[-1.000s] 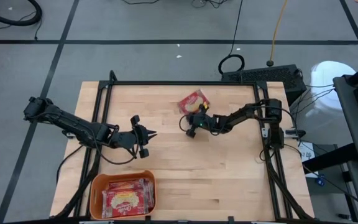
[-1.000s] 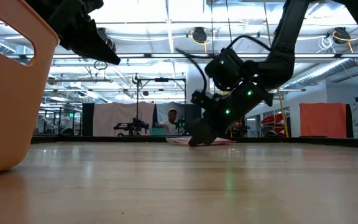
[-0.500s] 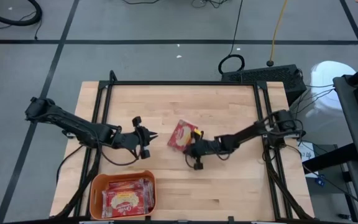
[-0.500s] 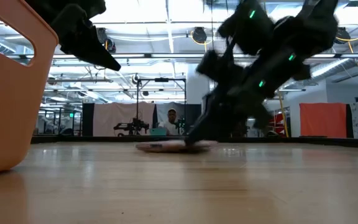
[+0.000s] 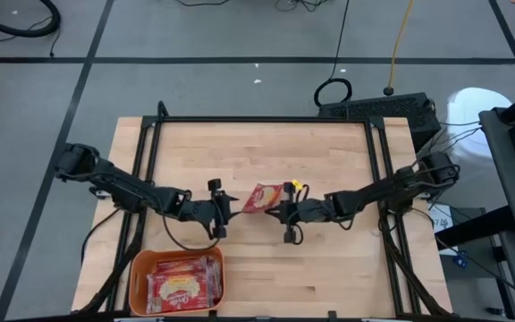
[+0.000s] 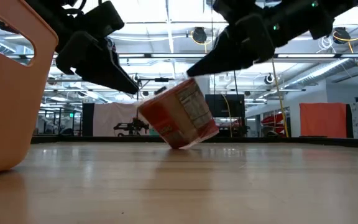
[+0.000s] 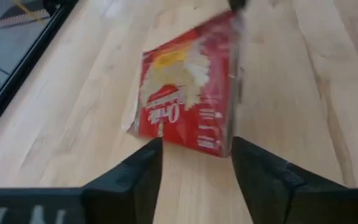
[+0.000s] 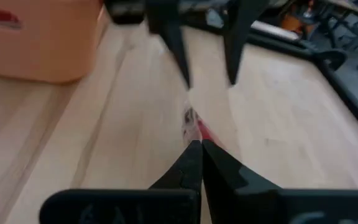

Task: Sort popcorn bags into baskets
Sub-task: Put the popcorn bag into the orange bin

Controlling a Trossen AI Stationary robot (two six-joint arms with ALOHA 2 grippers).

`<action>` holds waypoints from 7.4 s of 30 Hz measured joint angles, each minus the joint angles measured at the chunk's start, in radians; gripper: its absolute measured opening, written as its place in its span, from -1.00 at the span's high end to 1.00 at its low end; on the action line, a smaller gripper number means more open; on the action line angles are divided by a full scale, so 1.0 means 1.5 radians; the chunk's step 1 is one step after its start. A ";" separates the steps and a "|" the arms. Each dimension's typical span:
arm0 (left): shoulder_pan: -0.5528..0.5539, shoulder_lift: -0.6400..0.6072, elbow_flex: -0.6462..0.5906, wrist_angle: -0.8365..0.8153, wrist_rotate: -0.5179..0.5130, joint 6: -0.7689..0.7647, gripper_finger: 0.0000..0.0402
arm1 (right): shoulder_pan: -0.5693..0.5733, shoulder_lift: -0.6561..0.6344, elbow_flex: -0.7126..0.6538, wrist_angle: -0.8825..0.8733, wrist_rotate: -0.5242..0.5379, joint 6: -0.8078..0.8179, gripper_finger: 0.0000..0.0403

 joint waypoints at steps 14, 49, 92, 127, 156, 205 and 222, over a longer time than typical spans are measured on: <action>0.013 0.034 0.000 0.047 0.014 0.037 -0.14 | -0.026 -0.032 -0.010 0.034 0.071 0.003 1.00; 0.150 0.107 0.001 0.143 0.034 0.054 0.22 | -0.090 -0.032 -0.010 0.074 0.087 0.061 1.00; 0.121 0.148 0.001 0.276 0.069 0.046 0.82 | -0.050 -0.036 -0.010 0.044 0.074 0.045 0.75; 0.084 -0.044 0.001 0.033 0.178 0.047 0.64 | -0.058 0.114 -0.009 0.163 -0.021 0.054 0.93; 0.074 -0.044 -0.265 0.459 0.046 -0.026 -0.02 | -0.090 0.114 -0.009 0.173 -0.019 0.096 1.00; 0.144 0.030 -0.257 0.587 0.203 0.043 0.87 | -0.094 0.113 -0.010 0.254 -0.032 0.073 0.97; 0.051 -0.215 -0.206 0.292 0.146 0.006 0.84 | -0.018 0.035 -0.009 0.160 0.109 0.085 0.25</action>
